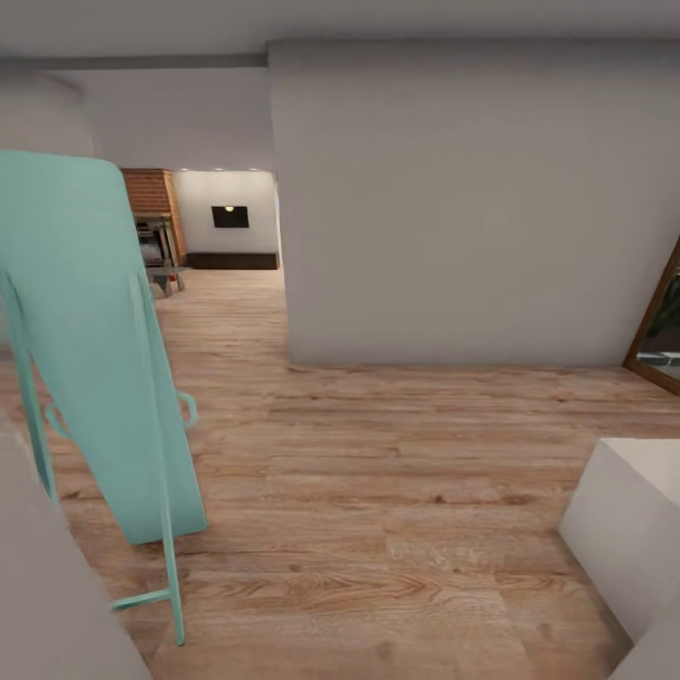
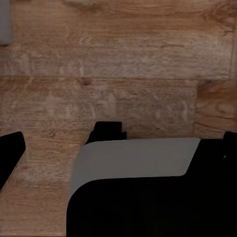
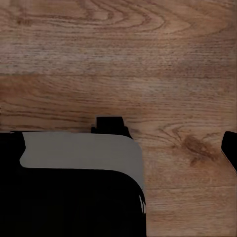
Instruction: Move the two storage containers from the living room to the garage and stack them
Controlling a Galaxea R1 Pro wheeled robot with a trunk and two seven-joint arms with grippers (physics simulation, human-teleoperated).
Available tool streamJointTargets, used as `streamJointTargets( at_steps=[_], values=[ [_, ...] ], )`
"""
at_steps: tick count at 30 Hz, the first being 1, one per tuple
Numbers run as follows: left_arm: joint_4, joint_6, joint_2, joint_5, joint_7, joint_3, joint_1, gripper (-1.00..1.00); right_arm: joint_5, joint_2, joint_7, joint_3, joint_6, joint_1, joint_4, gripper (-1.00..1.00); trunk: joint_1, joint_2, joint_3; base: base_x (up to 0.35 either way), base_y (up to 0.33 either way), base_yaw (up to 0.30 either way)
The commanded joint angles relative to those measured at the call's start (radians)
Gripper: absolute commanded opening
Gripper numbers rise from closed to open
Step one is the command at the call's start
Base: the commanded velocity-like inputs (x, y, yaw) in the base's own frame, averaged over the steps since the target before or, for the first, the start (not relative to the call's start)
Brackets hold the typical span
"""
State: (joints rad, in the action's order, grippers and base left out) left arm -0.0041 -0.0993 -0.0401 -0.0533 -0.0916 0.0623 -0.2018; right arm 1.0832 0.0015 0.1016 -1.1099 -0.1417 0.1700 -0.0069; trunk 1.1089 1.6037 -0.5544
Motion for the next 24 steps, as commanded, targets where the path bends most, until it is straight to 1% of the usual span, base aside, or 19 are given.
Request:
streamJointTargets(
  at_steps=[1, 24],
  values=[
    [0.001, -0.004, -0.001, -0.006, -0.003, 0.007, -0.001, 1.00, 0.007, 0.000, 0.004, -0.008, -0.001, 0.000, -0.001, 1.00, 0.001, 0.000, -0.001, 0.322, 0.000, 0.000],
    [0.001, -0.005, -0.001, -0.005, -0.003, 0.007, -0.001, 1.00, 0.007, 0.000, 0.004, -0.008, -0.001, 0.000, -0.001, 1.00, 0.001, 0.000, -0.001, 0.322, 0.000, 0.000]
  ],
)
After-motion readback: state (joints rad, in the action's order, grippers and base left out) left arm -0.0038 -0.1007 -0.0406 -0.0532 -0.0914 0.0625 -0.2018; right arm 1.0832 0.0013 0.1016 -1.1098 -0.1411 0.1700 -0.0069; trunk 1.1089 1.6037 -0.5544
